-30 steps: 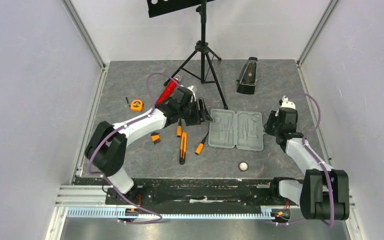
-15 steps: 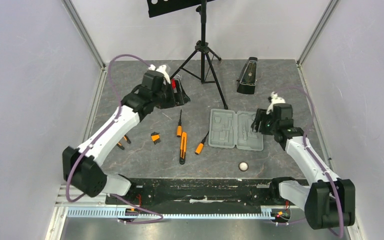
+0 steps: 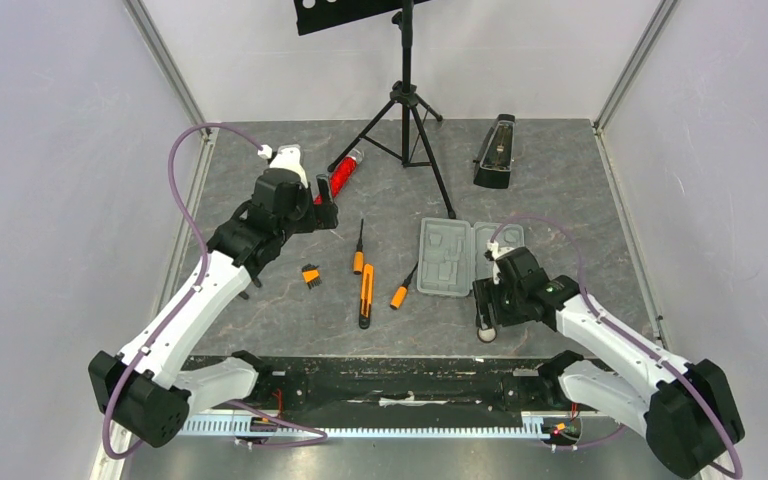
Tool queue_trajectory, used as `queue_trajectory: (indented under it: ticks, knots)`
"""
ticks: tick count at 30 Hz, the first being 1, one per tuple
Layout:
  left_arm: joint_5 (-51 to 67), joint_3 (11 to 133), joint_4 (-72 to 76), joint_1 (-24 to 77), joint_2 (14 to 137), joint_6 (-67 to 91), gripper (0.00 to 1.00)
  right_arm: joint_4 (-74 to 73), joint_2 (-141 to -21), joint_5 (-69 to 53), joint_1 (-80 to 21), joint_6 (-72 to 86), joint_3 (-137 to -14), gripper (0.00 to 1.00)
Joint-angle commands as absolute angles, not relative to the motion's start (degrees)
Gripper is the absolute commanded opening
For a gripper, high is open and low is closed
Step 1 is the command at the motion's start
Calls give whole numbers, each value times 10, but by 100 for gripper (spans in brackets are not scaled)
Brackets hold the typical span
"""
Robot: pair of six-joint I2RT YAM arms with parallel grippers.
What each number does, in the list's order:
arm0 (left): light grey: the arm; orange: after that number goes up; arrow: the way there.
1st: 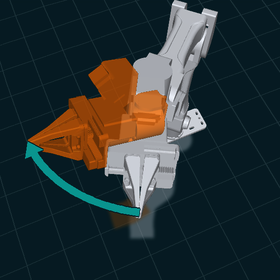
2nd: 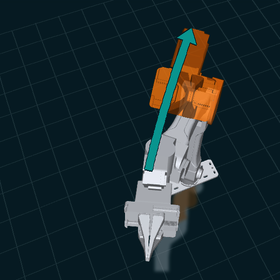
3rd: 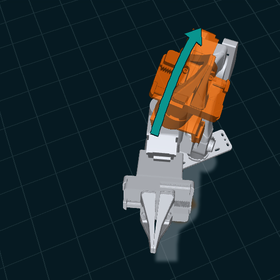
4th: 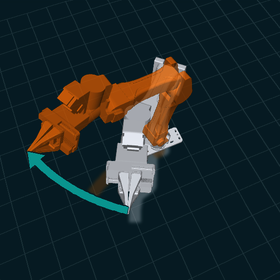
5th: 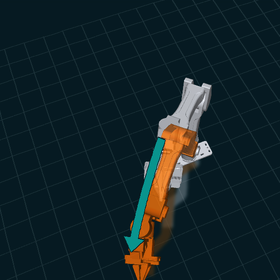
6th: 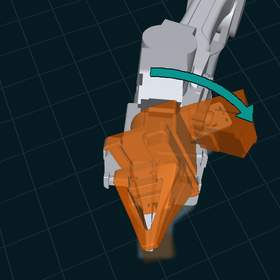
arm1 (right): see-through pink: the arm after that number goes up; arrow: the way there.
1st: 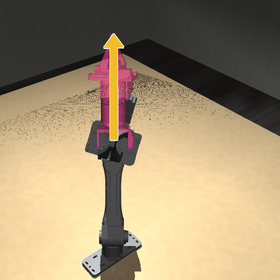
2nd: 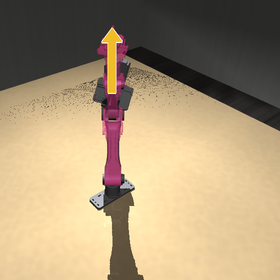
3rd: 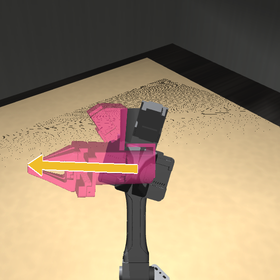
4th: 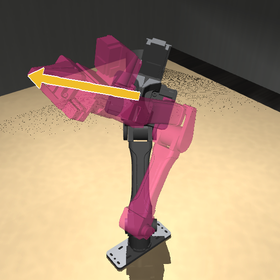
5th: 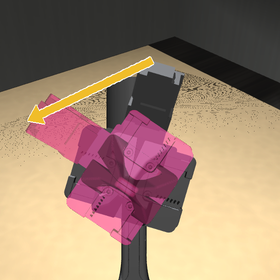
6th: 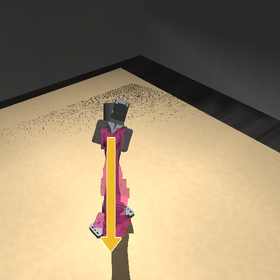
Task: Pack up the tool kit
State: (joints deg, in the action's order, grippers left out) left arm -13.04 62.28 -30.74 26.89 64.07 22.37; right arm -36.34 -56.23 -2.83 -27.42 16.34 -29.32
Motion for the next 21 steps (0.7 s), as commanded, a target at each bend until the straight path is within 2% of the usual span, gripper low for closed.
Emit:
queue_trajectory:
  ticks: [1,10,21]
  knots:
    - [-169,618,-278,266,629,190,93,-379,-562,-4,-301,198,-282,71]
    - [-163,613,-278,264,632,192,92,-388,-575,4,-302,202,-283,54]
    - [-151,613,-278,260,645,197,91,-358,-581,4,-302,205,-255,41]
